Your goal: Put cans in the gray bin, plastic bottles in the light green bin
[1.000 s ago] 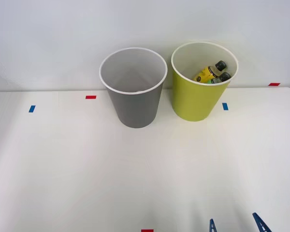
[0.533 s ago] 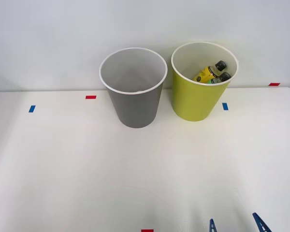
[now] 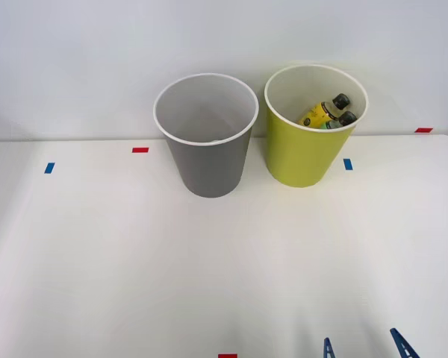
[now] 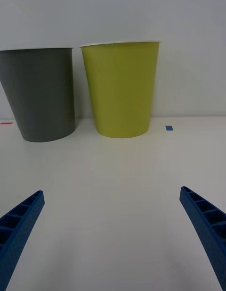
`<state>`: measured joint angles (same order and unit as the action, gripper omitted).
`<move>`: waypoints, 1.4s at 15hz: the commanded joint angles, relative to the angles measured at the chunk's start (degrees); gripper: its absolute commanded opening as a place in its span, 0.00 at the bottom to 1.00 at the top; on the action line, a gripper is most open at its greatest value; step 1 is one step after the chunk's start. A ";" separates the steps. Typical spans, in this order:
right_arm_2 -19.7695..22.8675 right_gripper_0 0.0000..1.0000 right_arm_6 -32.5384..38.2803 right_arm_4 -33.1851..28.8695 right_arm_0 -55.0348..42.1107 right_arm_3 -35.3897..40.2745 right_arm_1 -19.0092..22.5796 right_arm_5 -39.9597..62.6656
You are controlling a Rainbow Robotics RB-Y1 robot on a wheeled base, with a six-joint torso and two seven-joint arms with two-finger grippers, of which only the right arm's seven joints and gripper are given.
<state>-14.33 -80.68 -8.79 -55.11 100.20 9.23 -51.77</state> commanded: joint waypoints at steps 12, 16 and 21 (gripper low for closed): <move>0.00 1.00 0.00 0.00 0.00 0.00 0.00 0.00; 0.00 1.00 0.00 0.00 0.00 0.00 0.00 0.00; 0.00 1.00 0.00 0.00 0.00 0.00 0.00 0.00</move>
<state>-14.33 -80.68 -8.79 -55.11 100.20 9.23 -51.77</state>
